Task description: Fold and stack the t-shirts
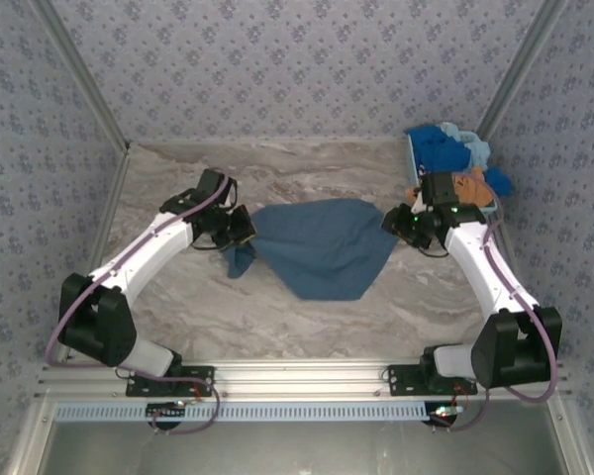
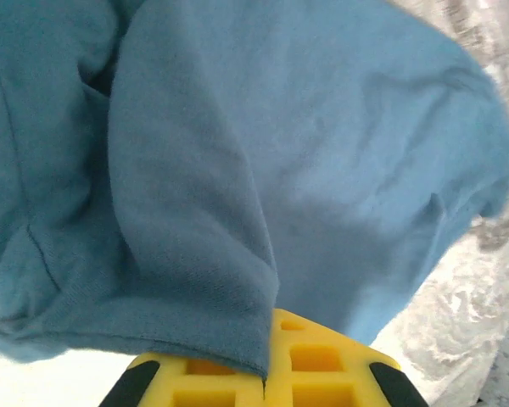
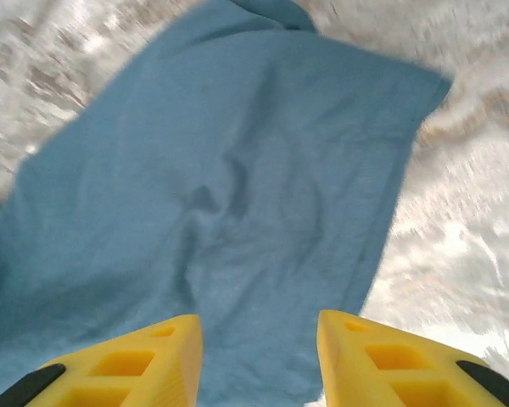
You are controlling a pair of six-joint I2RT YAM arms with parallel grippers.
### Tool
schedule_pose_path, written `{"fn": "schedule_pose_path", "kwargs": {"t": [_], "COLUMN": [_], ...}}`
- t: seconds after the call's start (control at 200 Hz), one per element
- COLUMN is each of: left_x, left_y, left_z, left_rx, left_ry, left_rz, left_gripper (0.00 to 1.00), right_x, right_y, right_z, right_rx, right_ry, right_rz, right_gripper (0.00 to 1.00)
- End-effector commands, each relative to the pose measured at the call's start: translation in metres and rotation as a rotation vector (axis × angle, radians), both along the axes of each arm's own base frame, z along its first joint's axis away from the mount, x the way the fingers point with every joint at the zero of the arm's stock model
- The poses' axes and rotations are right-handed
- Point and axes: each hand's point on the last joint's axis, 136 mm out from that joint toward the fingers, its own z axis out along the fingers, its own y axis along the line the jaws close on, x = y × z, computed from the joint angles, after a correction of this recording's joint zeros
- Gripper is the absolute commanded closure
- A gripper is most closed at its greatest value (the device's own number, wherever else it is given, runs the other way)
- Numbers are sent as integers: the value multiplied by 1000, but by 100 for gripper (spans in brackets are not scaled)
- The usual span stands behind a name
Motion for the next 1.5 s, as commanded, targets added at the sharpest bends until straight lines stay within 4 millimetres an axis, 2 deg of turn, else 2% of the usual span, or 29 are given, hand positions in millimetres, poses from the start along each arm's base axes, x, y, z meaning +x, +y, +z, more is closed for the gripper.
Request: {"fn": "schedule_pose_path", "kwargs": {"t": [0.0, 0.12, 0.205, 0.29, 0.385, 0.47, 0.53, 0.595, 0.719, 0.769, 0.809, 0.854, 0.894, 0.984, 0.999, 1.079, 1.199, 1.249, 1.269, 1.394, 1.494], "left_x": [17, 18, 16, 17, 21, 25, 27, 27, 26, 24, 22, 20, 20, 16, 16, 18, 25, 27, 28, 27, 17], "left_y": [-2, -2, 1, 1, -3, -5, -7, -8, -6, -4, -2, 0, 4, 16, 18, 28, 39, 44, 46, 61, 72], "left_z": [57, 69, 74, 82, 88, 91, 93, 95, 98, 97, 98, 99, 100, 100, 101, 112, 141, 159, 166, 218, 263], "left_rx": [-59, -60, -59, -68, -74, -73, -79, -84, -78, -75, -73, -69, -64, -48, -47, -32, -16, -2, 2, 36, 40], "left_ry": [-180, -217, -233, -256, -266, -266, -269, -271, -271, -265, -266, -268, -275, -265, -269, -303, -384, -436, -459, -609, -741], "left_rz": [13, 0, 6, 6, -9, -13, -15, -17, -24, -25, -26, -24, -17, 7, 10, 30, 49, 59, 64, 95, 122], "left_gripper": [100, 100, 100, 100, 100, 100, 100, 100, 100, 100, 100, 100, 100, 100, 100, 100, 100, 100, 100, 100, 100], "right_x": [-12, -18, -27, -49, -81, -101, -106, -102, -85, -79, -74, -68, -65, -59, -59, -57, -61, -66, -65, -73, -77], "right_y": [8, 46, 89, 137, 175, 192, 202, 212, 213, 212, 214, 214, 214, 211, 211, 212, 215, 210, 213, 193, 176], "right_z": [4, -9, -14, -20, -41, -69, -86, -103, -135, -143, -147, -148, -146, -128, -123, -86, -7, 22, 45, 104, 149], "right_rx": [-70, -81, -86, -87, -143, -263, -338, -440, -611, -651, -676, -704, -721, -728, -725, -684, -521, -456, -417, -303, -191], "right_ry": [-44, -83, -156, -222, -208, -184, -177, -177, -108, -90, -87, -91, -97, -148, -159, -243, -393, -436, -475, -540, -603], "right_rz": [31, 158, 334, 557, 750, 857, 895, 907, 859, 842, 835, 825, 818, 798, 797, 794, 803, 814, 811, 808, 783], "right_gripper": [48, 37, 31, 28, 23, 18, 16, 15, 14, 17, 24, 40, 58, 96, 100, 100, 100, 100, 100, 100, 100]}}
